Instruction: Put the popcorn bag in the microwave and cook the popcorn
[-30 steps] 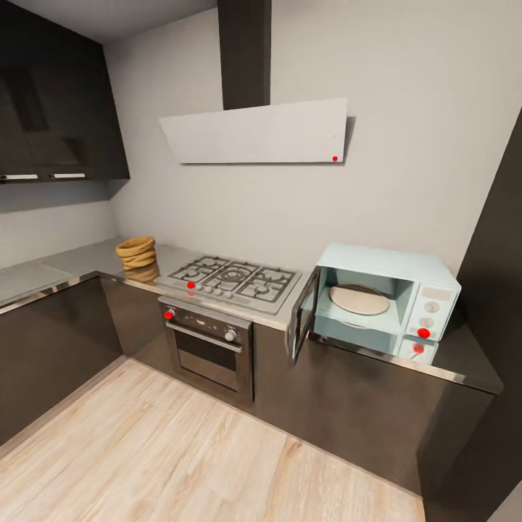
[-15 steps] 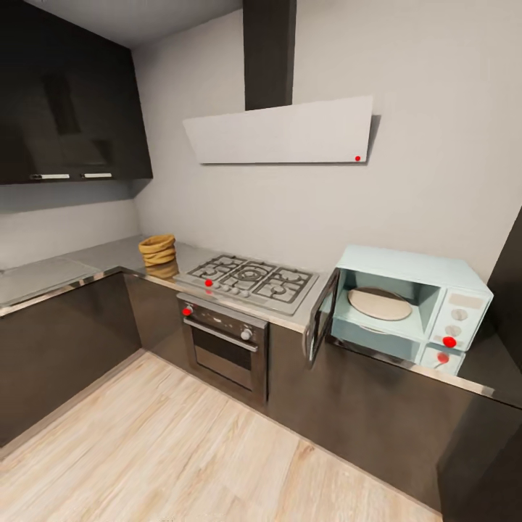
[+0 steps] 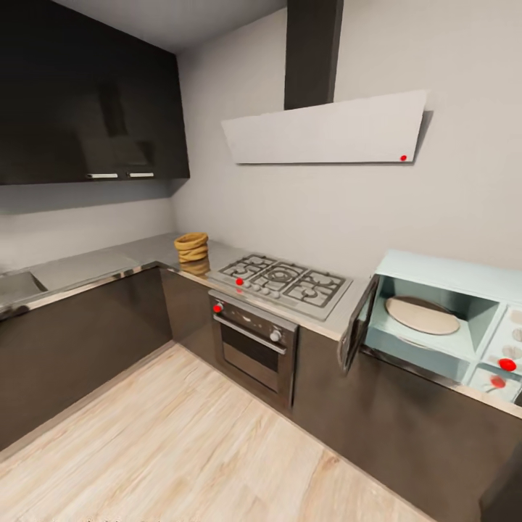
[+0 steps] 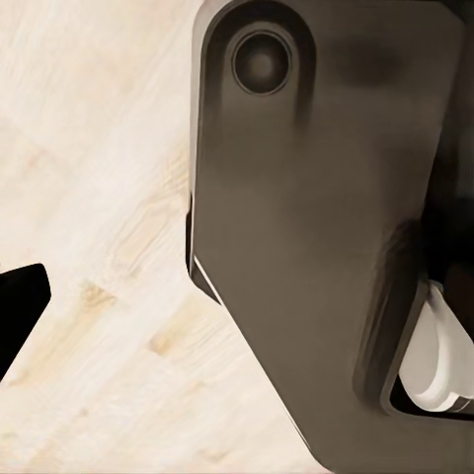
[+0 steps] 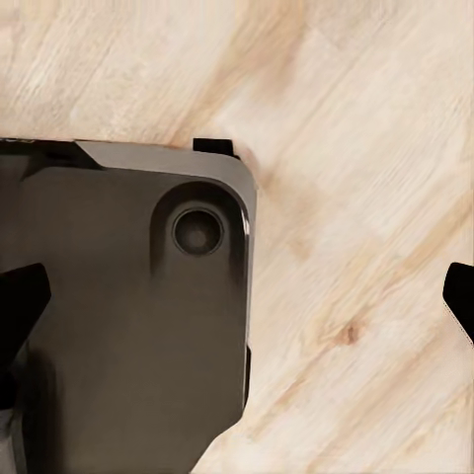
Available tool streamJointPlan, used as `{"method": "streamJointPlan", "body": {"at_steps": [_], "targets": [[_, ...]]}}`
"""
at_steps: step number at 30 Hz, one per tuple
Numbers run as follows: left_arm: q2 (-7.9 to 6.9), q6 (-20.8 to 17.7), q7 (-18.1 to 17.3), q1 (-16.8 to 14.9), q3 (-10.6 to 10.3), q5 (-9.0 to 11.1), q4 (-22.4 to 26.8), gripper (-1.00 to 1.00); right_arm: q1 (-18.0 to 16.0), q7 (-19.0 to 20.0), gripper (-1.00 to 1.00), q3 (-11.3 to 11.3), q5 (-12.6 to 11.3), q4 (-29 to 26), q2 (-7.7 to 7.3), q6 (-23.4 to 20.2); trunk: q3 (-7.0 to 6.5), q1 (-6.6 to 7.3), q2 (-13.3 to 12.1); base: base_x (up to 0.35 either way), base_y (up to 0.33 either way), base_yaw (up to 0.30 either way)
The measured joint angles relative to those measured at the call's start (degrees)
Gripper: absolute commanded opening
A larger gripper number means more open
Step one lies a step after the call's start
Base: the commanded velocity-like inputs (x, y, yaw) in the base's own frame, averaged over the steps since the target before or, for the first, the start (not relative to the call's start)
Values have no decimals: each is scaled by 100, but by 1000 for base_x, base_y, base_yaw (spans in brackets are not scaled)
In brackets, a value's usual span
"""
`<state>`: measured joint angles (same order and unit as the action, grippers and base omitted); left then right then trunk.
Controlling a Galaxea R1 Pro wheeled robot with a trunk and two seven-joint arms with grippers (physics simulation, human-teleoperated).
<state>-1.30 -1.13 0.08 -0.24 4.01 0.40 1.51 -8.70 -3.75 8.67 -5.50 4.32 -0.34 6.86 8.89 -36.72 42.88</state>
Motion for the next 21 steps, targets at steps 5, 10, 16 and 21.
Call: {"method": "streamJointPlan", "body": {"at_steps": [5,10,16,21], "targets": [[-2,2,-1,0,0,0,-1,100,0,0,100,0,0,0,4,0,0,0,2,231,195,253],[-3,-1,0,0,0,0,-5,100,0,-1,100,0,0,0,5,7,7,-1,2,240,202,242],[-3,-5,0,0,0,0,-6,100,1,-1,100,0,0,0,5,9,19,-1,3,241,203,240],[-3,-6,-1,0,0,0,-6,100,1,-1,100,0,0,0,5,9,30,-1,3,241,203,241]]}}
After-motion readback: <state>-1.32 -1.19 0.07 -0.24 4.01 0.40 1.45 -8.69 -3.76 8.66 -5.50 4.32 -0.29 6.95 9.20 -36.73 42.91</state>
